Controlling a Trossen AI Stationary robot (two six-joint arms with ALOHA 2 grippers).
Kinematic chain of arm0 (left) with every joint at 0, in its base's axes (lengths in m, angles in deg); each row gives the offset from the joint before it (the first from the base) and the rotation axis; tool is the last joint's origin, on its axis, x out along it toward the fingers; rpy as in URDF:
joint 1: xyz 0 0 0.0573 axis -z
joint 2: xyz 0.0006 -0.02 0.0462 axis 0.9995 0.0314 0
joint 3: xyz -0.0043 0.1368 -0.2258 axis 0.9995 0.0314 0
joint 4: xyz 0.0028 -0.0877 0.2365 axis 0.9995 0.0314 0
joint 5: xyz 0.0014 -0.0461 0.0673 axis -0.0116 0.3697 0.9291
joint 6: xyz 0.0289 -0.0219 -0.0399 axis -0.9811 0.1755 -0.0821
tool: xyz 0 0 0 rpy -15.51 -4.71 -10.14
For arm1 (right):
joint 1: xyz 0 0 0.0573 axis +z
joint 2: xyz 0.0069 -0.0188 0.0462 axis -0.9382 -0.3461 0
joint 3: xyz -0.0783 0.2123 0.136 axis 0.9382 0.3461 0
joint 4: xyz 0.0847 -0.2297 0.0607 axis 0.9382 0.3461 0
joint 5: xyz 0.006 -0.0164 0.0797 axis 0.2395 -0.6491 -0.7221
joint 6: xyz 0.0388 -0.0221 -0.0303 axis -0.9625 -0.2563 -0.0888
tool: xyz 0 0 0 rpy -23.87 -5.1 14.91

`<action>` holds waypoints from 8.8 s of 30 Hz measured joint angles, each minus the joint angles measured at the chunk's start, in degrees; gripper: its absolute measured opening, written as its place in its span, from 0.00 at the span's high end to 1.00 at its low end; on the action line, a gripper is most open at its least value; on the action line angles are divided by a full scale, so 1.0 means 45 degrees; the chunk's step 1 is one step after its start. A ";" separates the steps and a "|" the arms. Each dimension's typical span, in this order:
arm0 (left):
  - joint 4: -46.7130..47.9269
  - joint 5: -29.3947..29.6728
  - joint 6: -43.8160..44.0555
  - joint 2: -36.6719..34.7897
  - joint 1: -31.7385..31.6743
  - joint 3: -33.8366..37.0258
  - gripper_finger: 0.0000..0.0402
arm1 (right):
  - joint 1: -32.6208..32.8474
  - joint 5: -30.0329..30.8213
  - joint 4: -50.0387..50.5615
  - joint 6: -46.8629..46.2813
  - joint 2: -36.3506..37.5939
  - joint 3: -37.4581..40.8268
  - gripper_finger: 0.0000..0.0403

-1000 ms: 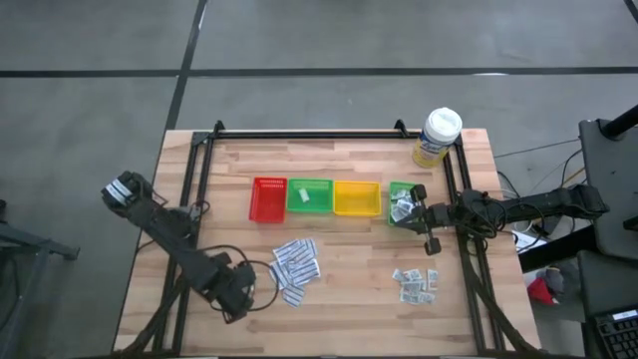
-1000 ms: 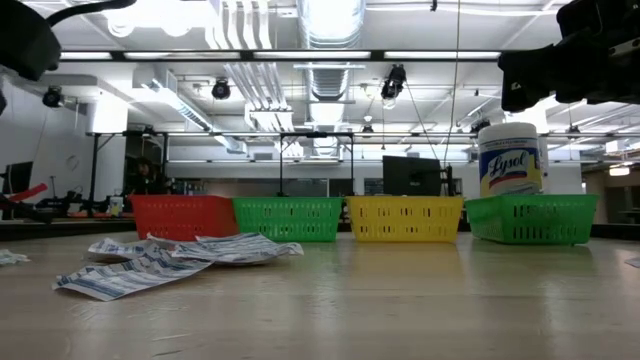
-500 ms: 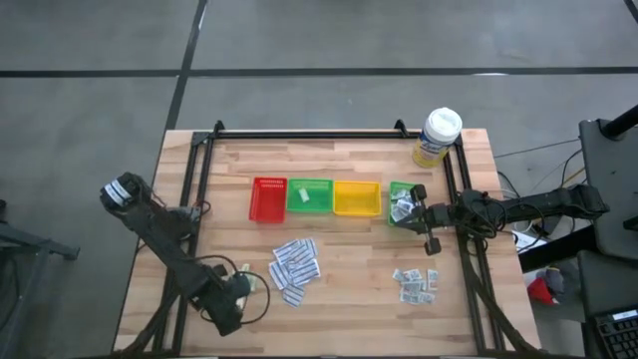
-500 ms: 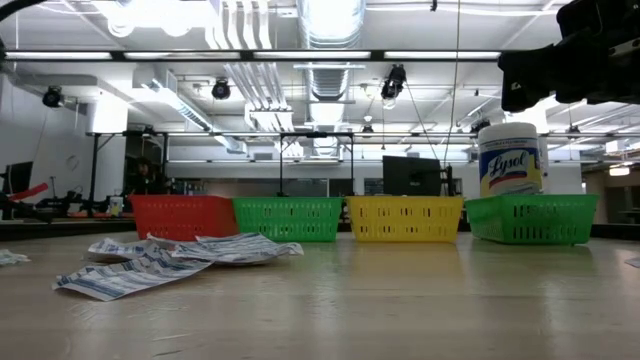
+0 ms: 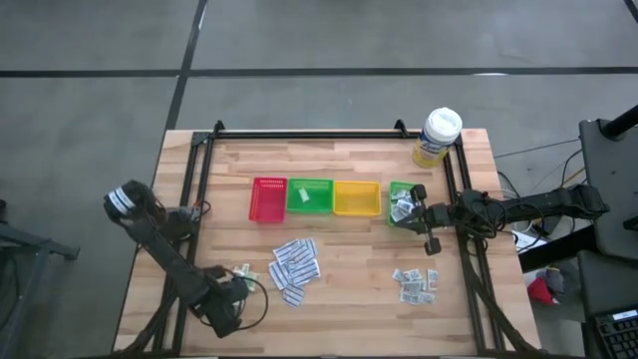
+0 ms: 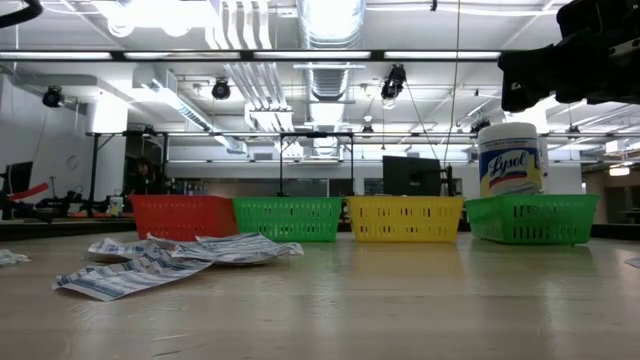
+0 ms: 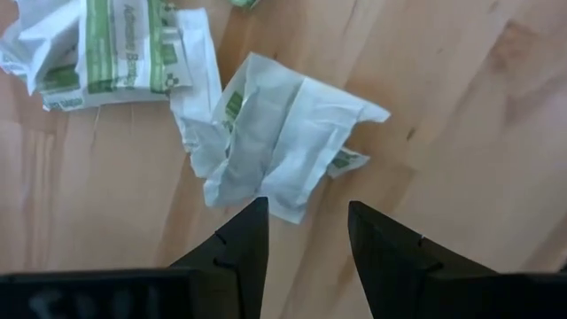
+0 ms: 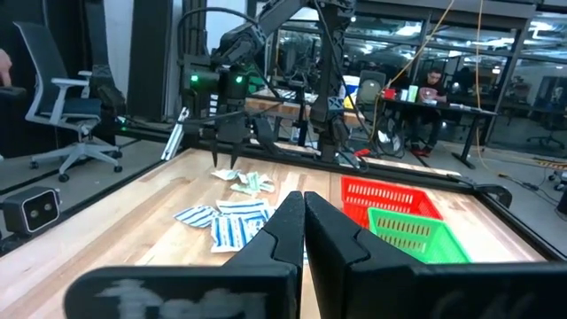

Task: Pick & Place First Aid Supplies
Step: Put the green bandage into the left green bin

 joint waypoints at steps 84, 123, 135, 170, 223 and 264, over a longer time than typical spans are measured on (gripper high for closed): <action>0.1279 0.0710 0.1938 -0.1281 0.0102 -0.0024 1.00 | 0.0003 -0.0003 0.0002 -0.0036 0.0000 0.0000 0.98; 0.0457 1.4397 -0.8665 -0.1898 -0.3607 -0.2492 1.00 | 0.0002 -0.0002 0.0002 -0.0031 0.0002 0.0000 0.98; -0.0421 1.2472 -1.4193 -0.1898 -0.7789 -0.2497 1.00 | 0.0005 -0.0002 0.0070 0.0012 0.0000 0.0000 0.98; -0.1922 0.7361 -1.9564 0.2174 -1.2773 -0.5481 1.00 | 0.0000 0.0012 0.0629 0.0105 0.0000 -0.0005 0.98; 0.0313 0.4556 -1.8888 0.4451 -1.3517 -0.6455 0.77 | 0.0000 0.0007 0.0653 0.0106 0.0010 -0.0005 0.98; 0.6615 -0.0224 -0.4133 -0.1466 -0.6961 -0.7018 0.73 | 0.0000 0.0002 0.0634 0.0100 0.0010 -0.0005 0.98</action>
